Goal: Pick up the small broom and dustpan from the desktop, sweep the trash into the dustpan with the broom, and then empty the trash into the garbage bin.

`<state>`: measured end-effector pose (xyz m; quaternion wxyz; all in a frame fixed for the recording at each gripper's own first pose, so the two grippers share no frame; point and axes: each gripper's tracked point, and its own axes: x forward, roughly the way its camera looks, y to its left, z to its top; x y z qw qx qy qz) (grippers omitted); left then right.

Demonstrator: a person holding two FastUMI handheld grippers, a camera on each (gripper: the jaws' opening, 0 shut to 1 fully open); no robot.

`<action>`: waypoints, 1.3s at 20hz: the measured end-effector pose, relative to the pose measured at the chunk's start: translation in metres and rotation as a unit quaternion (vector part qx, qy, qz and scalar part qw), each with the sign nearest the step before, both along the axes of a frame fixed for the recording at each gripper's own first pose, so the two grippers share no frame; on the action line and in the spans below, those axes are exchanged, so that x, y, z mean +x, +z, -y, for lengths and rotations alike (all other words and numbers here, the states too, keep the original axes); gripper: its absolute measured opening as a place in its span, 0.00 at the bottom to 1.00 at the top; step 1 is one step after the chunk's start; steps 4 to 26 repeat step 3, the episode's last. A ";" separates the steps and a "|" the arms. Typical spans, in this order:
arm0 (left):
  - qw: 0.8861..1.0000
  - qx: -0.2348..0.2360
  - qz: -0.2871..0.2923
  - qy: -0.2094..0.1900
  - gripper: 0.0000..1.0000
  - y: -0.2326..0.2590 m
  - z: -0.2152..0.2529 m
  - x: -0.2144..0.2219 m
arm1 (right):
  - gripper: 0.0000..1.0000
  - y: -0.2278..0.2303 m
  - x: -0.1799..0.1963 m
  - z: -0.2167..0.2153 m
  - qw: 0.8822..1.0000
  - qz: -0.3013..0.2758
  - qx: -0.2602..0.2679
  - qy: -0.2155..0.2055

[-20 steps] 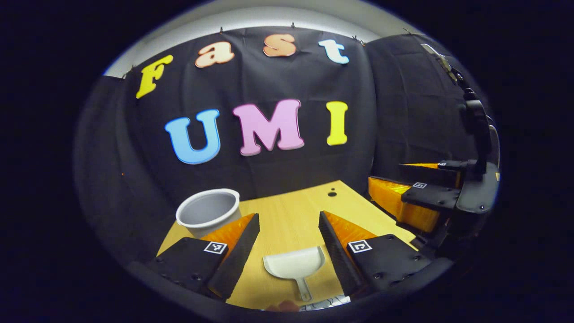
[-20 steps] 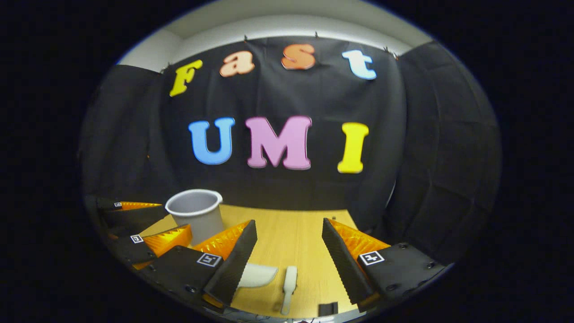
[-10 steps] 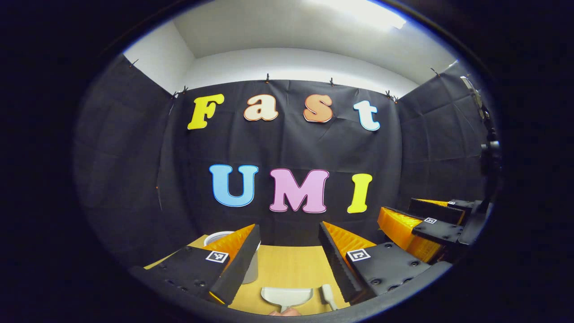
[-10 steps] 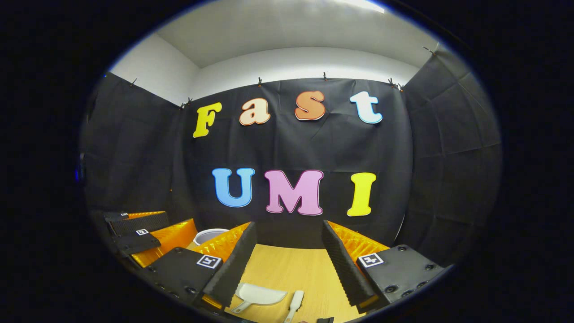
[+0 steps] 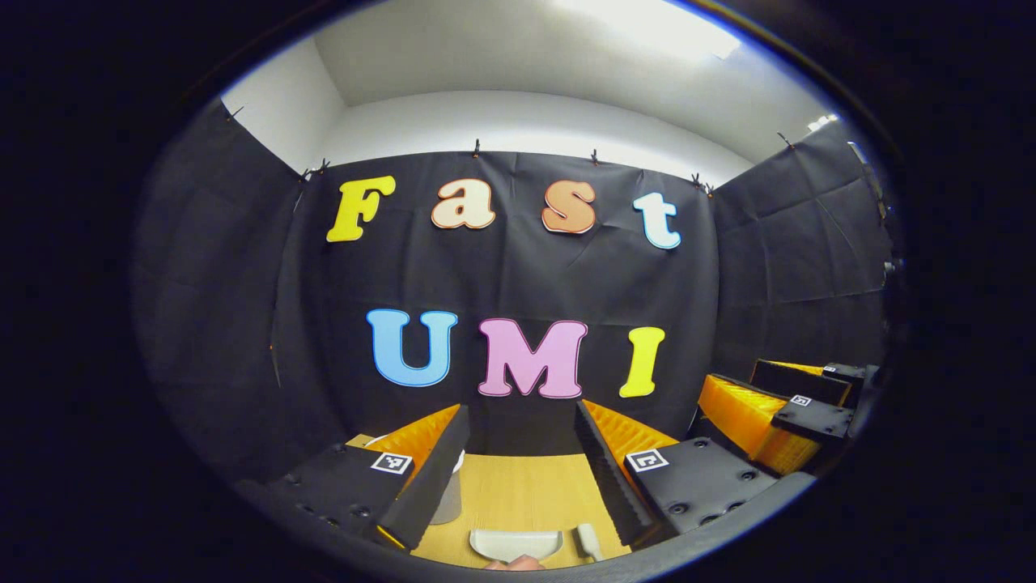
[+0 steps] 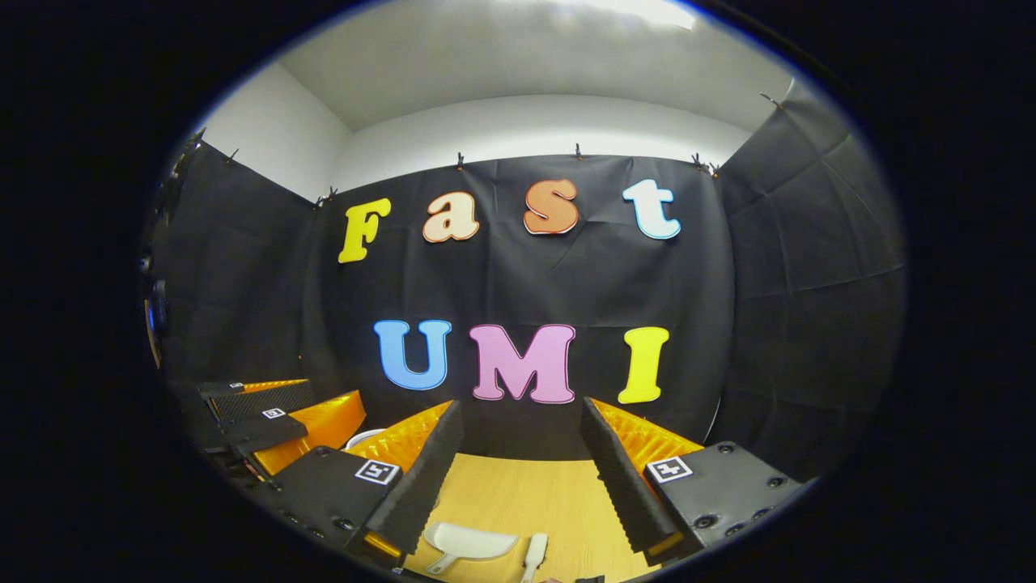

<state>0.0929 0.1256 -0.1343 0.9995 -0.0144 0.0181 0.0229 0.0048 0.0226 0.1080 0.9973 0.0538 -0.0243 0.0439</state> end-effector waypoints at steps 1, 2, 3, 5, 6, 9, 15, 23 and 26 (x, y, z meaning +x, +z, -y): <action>1.000 0.004 -0.001 -0.003 0.78 0.000 -0.001 0.008 | 0.91 -0.001 0.003 0.002 1.000 -0.001 -0.003 -0.003; 1.000 0.006 -0.003 -0.008 0.78 0.001 -0.002 0.012 | 0.90 0.000 0.005 0.004 1.000 0.000 -0.005 -0.007; 1.000 0.004 -0.001 -0.011 0.78 0.001 -0.001 0.013 | 0.91 0.000 0.006 0.004 1.000 0.002 -0.006 -0.010; 1.000 0.004 -0.001 -0.011 0.78 0.001 -0.001 0.013 | 0.91 0.000 0.006 0.004 1.000 0.002 -0.006 -0.010; 1.000 0.004 -0.001 -0.011 0.78 0.001 -0.001 0.013 | 0.91 0.000 0.006 0.004 1.000 0.002 -0.006 -0.010; 1.000 0.004 -0.001 -0.011 0.78 0.001 -0.001 0.013 | 0.91 0.000 0.006 0.004 1.000 0.002 -0.006 -0.010; 1.000 0.004 -0.001 -0.011 0.78 0.001 -0.001 0.013 | 0.91 0.000 0.006 0.004 1.000 0.002 -0.006 -0.010; 1.000 0.004 -0.001 -0.011 0.78 0.001 -0.001 0.013 | 0.91 0.000 0.006 0.004 1.000 0.002 -0.006 -0.010; 1.000 0.004 -0.001 -0.011 0.78 0.001 -0.001 0.013 | 0.91 0.000 0.006 0.004 1.000 0.002 -0.006 -0.010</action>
